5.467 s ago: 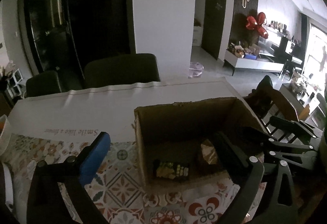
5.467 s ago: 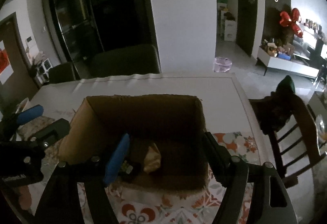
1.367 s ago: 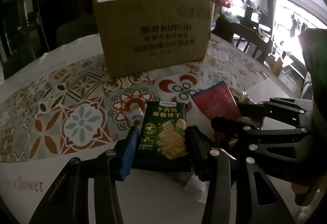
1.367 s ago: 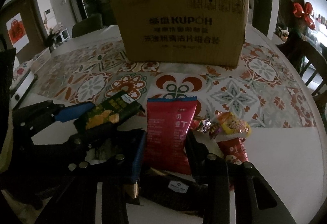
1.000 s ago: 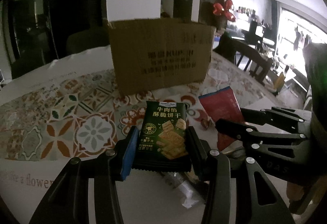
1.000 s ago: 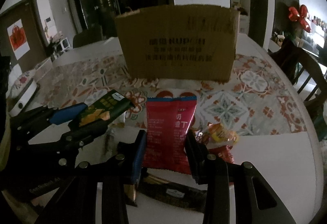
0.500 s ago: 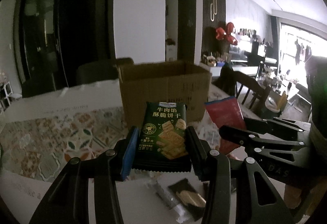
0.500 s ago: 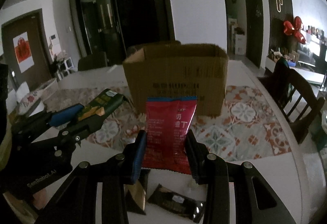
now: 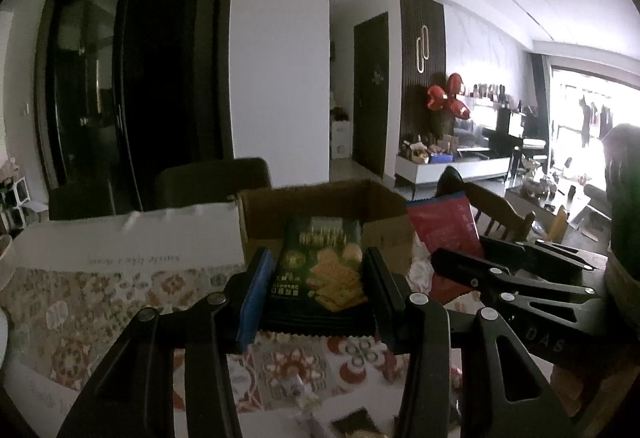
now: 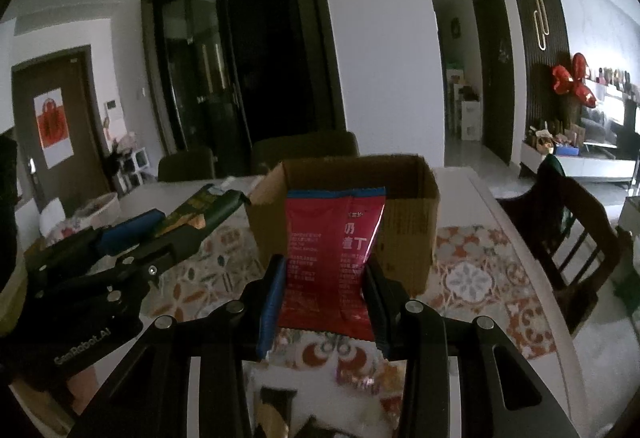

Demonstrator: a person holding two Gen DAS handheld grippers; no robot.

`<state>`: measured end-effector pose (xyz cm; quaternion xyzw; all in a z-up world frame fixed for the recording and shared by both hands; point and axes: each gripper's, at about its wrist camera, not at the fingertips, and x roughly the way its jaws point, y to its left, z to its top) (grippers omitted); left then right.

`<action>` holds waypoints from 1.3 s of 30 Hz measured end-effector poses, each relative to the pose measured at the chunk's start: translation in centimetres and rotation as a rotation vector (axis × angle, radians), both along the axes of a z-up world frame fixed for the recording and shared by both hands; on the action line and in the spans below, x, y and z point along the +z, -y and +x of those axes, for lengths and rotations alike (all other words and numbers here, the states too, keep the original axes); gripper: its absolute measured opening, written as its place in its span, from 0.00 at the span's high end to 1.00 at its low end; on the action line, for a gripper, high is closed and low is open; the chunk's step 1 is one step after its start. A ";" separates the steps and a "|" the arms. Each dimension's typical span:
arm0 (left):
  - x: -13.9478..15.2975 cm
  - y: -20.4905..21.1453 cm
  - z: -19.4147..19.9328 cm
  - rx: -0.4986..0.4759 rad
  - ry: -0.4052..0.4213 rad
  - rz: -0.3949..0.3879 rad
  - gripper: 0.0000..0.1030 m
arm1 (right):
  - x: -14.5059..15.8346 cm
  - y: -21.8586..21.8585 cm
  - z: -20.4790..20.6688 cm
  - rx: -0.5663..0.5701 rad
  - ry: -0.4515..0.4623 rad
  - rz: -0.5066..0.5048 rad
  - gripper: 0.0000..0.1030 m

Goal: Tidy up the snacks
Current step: 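Lift both packets over the cardboard box and release them inside, then withdraw both tools from the box and move back over the remaining snacks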

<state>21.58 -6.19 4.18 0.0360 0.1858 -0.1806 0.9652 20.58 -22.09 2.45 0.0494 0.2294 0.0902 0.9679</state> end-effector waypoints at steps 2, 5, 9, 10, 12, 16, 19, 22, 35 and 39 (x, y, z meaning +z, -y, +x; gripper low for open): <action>0.6 0.2 0.7 0.013 0.012 0.001 0.76 | 0.4 0.3 0.6 -0.002 0.012 0.004 0.62; 0.7 0.4 2.7 0.027 0.017 -0.016 0.86 | 1.3 0.6 1.9 -0.004 0.035 0.011 0.62; 0.1 0.7 6.6 0.001 -0.079 -0.046 0.94 | 1.4 0.8 4.3 -0.008 0.023 0.022 0.62; 0.3 0.8 7.2 -0.008 -0.088 -0.048 0.94 | 1.5 0.6 4.9 -0.012 0.019 0.007 0.62; 0.8 1.0 8.0 -0.004 -0.076 -0.035 0.94 | 1.7 0.6 5.9 -0.014 0.028 -0.002 0.62; 2.0 1.3 10.3 -0.011 -0.078 -0.021 0.94 | 2.5 1.1 8.7 -0.009 0.013 0.019 0.62; 2.4 1.4 12.3 -0.012 -0.100 -0.018 0.94 | 2.7 1.5 11.1 0.001 -0.015 0.028 0.62; 2.6 1.6 14.2 -0.019 -0.134 -0.022 0.93 | 2.7 1.6 13.1 0.020 -0.044 0.026 0.62; 2.0 1.9 16.8 0.045 -0.181 0.022 0.27 | 0.9 2.6 17.2 -0.030 -0.143 0.042 0.39; 2.3 1.9 15.2 0.050 -0.153 0.048 0.18 | 1.1 2.8 16.1 -0.050 -0.136 0.036 0.37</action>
